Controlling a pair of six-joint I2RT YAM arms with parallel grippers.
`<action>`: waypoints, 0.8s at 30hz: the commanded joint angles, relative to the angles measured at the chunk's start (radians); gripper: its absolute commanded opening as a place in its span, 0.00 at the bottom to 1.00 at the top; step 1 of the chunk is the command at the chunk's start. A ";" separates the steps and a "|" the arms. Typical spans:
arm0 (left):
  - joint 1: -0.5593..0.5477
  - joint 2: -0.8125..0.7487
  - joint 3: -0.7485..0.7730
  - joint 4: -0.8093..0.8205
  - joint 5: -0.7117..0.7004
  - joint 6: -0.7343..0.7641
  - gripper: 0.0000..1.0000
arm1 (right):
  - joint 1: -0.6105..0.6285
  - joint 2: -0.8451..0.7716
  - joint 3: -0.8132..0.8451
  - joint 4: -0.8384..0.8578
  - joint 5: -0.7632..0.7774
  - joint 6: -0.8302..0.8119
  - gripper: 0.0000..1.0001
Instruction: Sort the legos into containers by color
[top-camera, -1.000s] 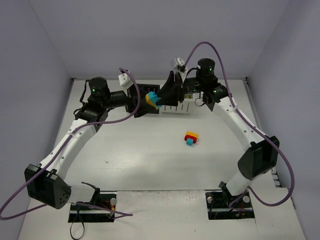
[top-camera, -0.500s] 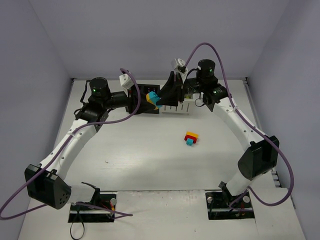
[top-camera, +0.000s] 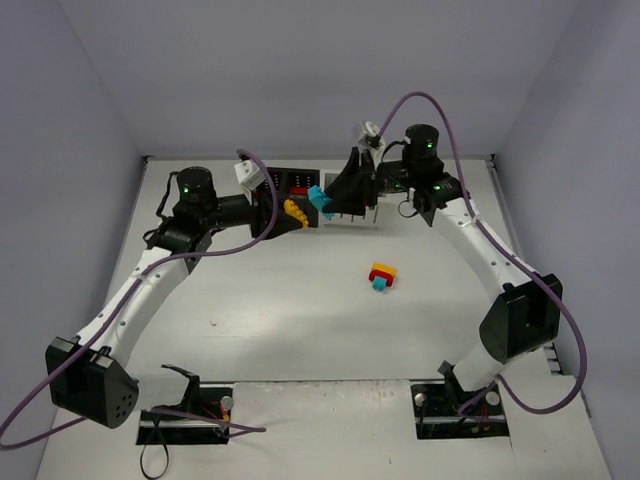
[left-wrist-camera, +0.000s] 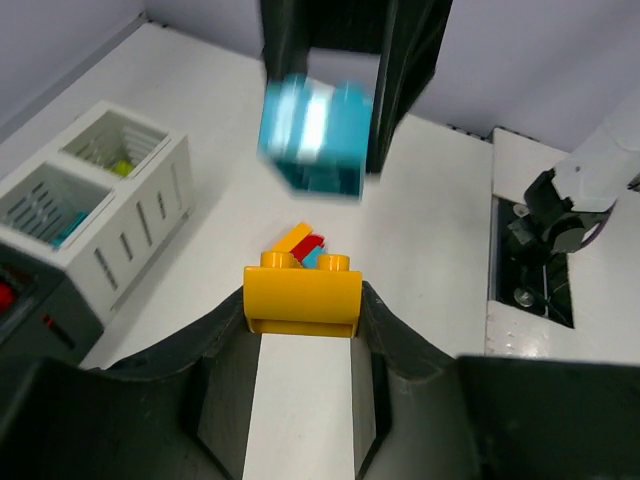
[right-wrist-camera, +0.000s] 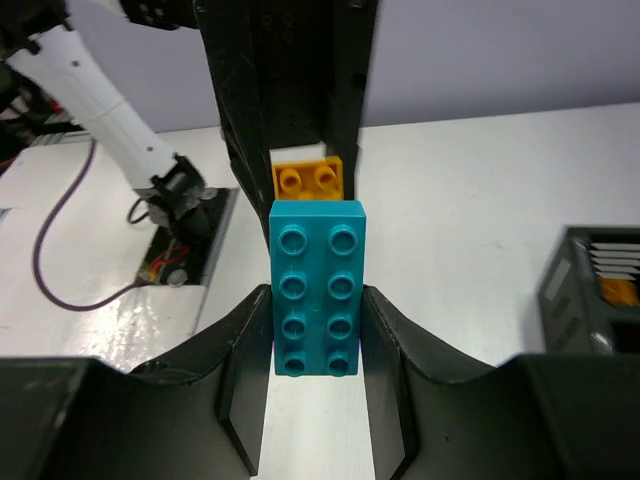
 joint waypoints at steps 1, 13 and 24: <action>0.055 -0.063 -0.008 -0.014 -0.019 0.059 0.00 | -0.116 -0.092 0.008 0.057 -0.016 0.021 0.00; 0.060 -0.092 -0.066 -0.037 -0.173 0.035 0.00 | -0.147 -0.033 0.007 0.053 0.334 0.017 0.00; 0.058 -0.161 -0.126 -0.138 -0.496 -0.070 0.00 | -0.123 0.227 0.113 0.076 0.720 0.018 0.03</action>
